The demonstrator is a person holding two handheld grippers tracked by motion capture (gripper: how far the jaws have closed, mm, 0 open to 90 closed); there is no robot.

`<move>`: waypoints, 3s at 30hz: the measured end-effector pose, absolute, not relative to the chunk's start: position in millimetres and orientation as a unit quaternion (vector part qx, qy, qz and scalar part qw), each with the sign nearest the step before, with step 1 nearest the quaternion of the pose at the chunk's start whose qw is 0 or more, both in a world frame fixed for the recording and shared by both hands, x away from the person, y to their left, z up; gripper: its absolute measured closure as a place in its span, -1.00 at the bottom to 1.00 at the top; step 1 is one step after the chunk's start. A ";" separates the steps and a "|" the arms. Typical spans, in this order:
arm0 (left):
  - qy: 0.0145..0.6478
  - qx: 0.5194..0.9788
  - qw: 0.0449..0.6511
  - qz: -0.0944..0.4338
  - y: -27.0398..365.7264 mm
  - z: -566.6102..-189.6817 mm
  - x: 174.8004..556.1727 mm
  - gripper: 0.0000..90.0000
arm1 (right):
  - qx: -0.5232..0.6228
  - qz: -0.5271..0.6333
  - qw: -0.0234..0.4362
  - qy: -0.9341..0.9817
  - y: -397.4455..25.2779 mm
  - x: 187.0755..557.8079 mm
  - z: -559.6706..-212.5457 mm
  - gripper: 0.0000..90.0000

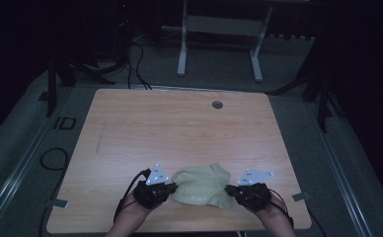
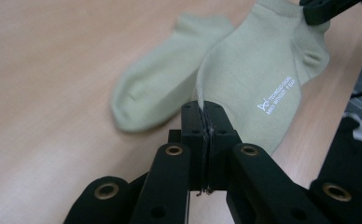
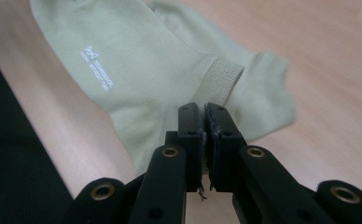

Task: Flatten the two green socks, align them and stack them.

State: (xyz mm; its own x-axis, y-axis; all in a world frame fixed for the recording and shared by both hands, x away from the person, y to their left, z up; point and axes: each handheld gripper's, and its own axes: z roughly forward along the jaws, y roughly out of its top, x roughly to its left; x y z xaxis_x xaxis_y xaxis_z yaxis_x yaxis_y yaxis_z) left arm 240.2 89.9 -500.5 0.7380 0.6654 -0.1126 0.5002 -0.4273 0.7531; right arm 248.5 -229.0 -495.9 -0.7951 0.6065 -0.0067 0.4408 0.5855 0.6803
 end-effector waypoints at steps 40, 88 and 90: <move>0.382 0.850 0.345 0.112 72.6 -556.3 303.8 0.94 | 0.366 0.294 0.076 0.880 -228.5 342.7 -544.5 0.82; 0.433 0.784 0.422 0.140 146.7 -553.9 266.1 -0.95 | 0.382 0.349 0.130 0.846 -277.1 315.7 -528.2 -0.71; 0.433 0.783 0.425 0.140 150.4 -555.8 263.7 -0.95 | 0.384 0.347 0.133 0.845 -280.7 314.3 -530.6 -0.71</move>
